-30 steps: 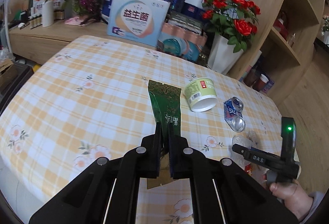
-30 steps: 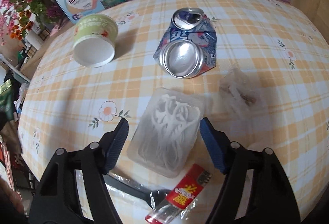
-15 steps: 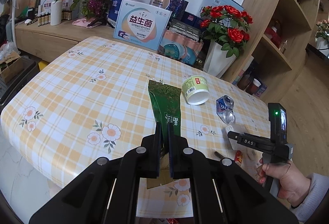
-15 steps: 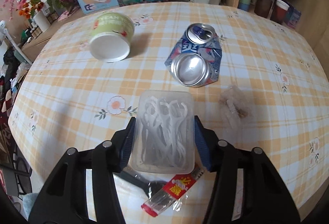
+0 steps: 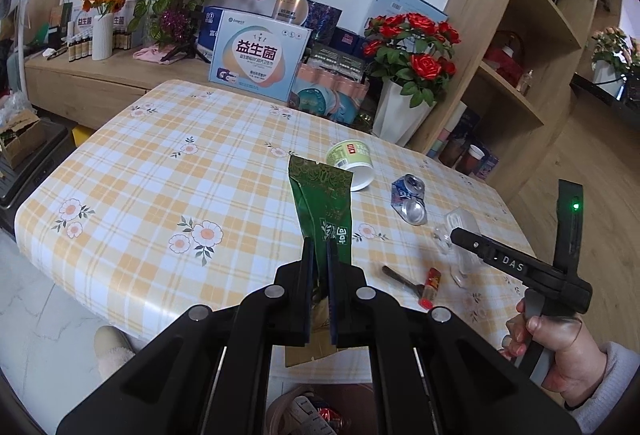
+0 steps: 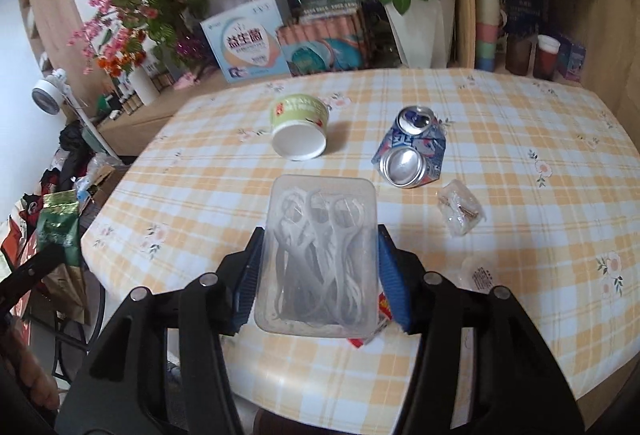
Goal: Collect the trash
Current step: 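Carry the green packet and floss box over the basin with both tools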
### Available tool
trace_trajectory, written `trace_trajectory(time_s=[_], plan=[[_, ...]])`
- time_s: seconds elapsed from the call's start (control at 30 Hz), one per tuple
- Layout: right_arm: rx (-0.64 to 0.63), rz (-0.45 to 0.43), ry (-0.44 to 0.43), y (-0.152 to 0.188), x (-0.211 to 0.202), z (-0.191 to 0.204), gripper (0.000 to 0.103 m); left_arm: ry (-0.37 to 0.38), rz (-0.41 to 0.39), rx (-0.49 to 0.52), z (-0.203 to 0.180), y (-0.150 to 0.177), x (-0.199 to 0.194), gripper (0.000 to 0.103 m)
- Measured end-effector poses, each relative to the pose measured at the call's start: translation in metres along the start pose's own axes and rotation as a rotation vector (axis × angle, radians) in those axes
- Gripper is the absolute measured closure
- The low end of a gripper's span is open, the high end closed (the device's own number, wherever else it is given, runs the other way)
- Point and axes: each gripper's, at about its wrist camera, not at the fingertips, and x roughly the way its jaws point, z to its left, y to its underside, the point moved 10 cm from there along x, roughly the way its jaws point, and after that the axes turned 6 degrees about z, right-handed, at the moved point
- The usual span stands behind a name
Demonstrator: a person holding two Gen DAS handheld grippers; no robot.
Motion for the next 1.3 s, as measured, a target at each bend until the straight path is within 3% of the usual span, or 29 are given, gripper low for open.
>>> trace_trajectory(time_s=[0.23,0.57,0.87,1.3], plan=[[-0.078,-0.134,0.001,0.027,-0.065,0.013,0.048,0.017,0.006,0.017,-0.014,0.018,-0.021,0.097],[-0.149,-0.153,-0.049,0.092,-0.116,0.013,0.048,0.028,0.042,0.055,-0.034,0.057,-0.046,0.097],[-0.210,-0.133,-0.061,0.130,-0.130,0.019,0.048,0.047,0.042,0.085,-0.053,0.075,-0.061,0.097],[-0.229,-0.087,-0.104,0.147,-0.121,0.030,0.048,0.061,0.037,0.092,-0.061,0.076,-0.064,0.097]])
